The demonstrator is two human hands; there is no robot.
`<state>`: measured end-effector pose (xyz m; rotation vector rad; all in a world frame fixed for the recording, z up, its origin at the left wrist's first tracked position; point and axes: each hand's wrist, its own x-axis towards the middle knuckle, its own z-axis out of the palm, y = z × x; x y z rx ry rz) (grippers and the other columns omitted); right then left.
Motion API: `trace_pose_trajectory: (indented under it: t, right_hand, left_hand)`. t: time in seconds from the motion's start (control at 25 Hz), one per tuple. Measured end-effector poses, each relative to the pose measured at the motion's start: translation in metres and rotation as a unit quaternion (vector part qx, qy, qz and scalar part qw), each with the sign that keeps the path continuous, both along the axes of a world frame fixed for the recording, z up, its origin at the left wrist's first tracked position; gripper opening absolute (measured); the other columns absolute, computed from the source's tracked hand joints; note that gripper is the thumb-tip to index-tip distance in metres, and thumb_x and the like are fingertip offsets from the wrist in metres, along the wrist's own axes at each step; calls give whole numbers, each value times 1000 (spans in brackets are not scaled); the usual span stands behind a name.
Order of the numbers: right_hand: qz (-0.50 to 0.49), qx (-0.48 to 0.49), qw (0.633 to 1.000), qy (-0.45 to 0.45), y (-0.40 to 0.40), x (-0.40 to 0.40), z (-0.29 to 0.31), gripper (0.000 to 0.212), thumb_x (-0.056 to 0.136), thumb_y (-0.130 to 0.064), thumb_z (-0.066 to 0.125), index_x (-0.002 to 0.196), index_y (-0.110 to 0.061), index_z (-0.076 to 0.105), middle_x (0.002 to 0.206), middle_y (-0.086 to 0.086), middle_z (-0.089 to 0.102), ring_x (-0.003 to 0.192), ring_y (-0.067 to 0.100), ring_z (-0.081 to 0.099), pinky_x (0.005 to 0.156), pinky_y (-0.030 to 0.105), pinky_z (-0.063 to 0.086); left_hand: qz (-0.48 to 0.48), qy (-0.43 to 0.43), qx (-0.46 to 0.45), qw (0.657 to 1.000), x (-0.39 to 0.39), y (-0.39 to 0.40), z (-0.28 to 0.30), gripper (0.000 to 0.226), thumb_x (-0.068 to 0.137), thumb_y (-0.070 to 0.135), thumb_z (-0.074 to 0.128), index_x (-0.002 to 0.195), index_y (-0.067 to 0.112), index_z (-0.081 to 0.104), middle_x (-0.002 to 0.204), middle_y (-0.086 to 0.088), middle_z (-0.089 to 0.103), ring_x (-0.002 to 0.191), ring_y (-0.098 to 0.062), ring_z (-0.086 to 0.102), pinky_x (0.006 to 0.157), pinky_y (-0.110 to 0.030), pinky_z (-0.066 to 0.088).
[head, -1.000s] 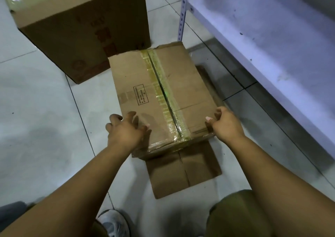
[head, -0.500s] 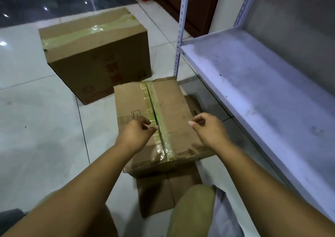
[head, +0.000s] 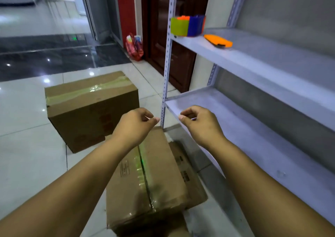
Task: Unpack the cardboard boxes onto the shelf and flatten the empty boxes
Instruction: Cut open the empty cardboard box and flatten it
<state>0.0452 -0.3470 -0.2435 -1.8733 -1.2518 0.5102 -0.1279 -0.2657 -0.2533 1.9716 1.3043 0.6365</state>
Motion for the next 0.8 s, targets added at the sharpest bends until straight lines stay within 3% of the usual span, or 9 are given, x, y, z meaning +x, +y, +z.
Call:
trace_pose_trajectory:
  t: [0.2, 0.32, 0.56, 0.8]
  right_hand:
    - [-19, 39, 998, -36, 23, 12, 31, 5, 92, -29, 63, 89, -25, 62, 82, -14, 60, 79, 4, 57, 65, 22, 45]
    - [-32, 33, 996, -82, 39, 24, 42, 7, 93, -31, 61, 92, -25, 63, 86, -10, 64, 83, 11, 60, 70, 26, 47]
    - [-90, 53, 977, -188, 66, 59, 74, 13, 91, -32, 63, 98, -22, 67, 99, 1, 70, 92, 20, 63, 84, 38, 52]
    - [-124, 55, 946, -295, 85, 91, 102, 21, 93, -30, 59, 110, -20, 65, 108, 0, 68, 99, 23, 61, 85, 37, 50]
  left_hand:
    - [-9, -6, 63, 998, 11, 29, 29, 33, 87, 48, 61, 107, 23, 65, 99, 4, 66, 87, -10, 60, 73, -29, 51]
    - [-19, 7, 80, 997, 24, 46, 41, 26, 87, 49, 61, 100, 28, 65, 95, 8, 65, 82, -4, 57, 64, -22, 45]
    - [-74, -26, 117, 990, 62, 72, 76, 18, 88, 46, 62, 89, 27, 65, 82, 12, 62, 76, -1, 55, 60, -22, 40]
    - [-110, -28, 132, 985, 103, 96, 92, 21, 87, 45, 62, 92, 25, 65, 86, 9, 63, 84, -10, 59, 72, -27, 45]
